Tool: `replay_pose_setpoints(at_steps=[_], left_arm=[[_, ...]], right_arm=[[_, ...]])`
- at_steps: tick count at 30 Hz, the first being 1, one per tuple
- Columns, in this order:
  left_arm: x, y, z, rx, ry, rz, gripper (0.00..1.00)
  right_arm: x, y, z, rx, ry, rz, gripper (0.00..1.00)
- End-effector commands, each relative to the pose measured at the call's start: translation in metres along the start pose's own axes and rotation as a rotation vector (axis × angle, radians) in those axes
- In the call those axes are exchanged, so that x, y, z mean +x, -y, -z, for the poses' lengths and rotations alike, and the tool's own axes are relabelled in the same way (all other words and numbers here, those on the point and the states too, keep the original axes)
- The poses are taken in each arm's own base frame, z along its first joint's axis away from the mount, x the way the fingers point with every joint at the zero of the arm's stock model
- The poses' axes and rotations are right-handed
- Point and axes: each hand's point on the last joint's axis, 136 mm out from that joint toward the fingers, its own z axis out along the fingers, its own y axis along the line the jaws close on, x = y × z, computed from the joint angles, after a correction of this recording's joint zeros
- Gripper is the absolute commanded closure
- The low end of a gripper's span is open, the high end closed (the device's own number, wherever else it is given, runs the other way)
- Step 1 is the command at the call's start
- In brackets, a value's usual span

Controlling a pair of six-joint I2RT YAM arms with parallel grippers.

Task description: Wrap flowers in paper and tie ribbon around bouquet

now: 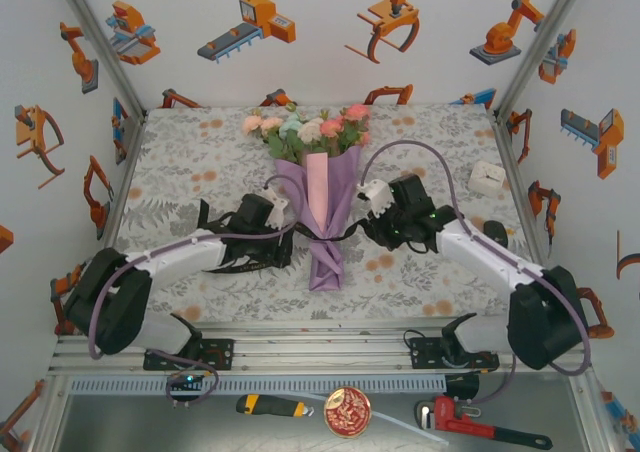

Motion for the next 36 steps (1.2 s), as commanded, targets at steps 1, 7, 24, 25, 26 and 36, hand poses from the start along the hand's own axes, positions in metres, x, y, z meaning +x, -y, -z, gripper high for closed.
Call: replay_pose_setpoints(at_steps=[1,7,24,25,26,36], left_arm=[[-0.002,-0.011,-0.006,-0.077,-0.017,-0.057,0.46],[0.005,-0.026,-0.015,-0.162,-0.055,-0.031,0.88],[-0.115,-0.015,0.114,0.126,0.565,0.174,1.00],[-0.116,-0.015,0.113,0.128,0.563,0.180,1.00],[-0.118,-0.015,0.113,0.129,0.566,0.185,1.00],[-0.142,0.004,0.130,0.239,0.690,0.191,1.00]], right_arm=[[-0.018,0.014,0.015,0.097,0.114,-0.120,1.00],[-0.028,0.039,0.045,0.257,0.218,-0.296,1.00],[-0.093,0.007,0.058,-0.020,0.389,-0.476,1.00],[-0.100,0.008,0.058,-0.030,0.406,-0.480,1.00],[-0.106,0.008,0.058,-0.035,0.418,-0.483,1.00],[-0.165,-0.001,-0.003,-0.153,0.445,-0.553,0.96]])
